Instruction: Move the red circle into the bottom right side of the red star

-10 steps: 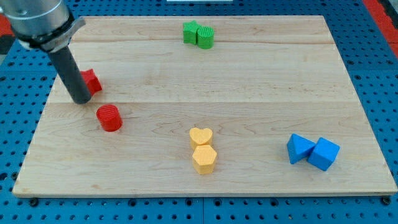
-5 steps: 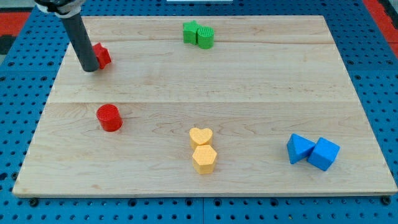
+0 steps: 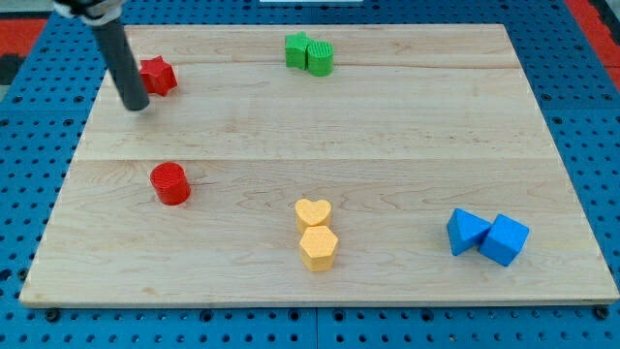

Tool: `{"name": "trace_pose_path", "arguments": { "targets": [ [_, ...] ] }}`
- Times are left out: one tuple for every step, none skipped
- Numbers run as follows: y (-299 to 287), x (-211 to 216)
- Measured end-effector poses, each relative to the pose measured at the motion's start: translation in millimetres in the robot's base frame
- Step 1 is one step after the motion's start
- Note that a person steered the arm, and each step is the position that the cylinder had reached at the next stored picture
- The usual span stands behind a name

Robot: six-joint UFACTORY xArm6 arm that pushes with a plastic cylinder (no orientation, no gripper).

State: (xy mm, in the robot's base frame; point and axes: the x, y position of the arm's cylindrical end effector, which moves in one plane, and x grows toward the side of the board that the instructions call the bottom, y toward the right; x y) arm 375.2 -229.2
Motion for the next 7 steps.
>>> {"name": "trace_pose_path", "arguments": {
  "targets": [
    [-12, 63],
    [-10, 133],
    [18, 166],
    [18, 168],
    [76, 170],
    [79, 171],
    [79, 154]
  ]
}}
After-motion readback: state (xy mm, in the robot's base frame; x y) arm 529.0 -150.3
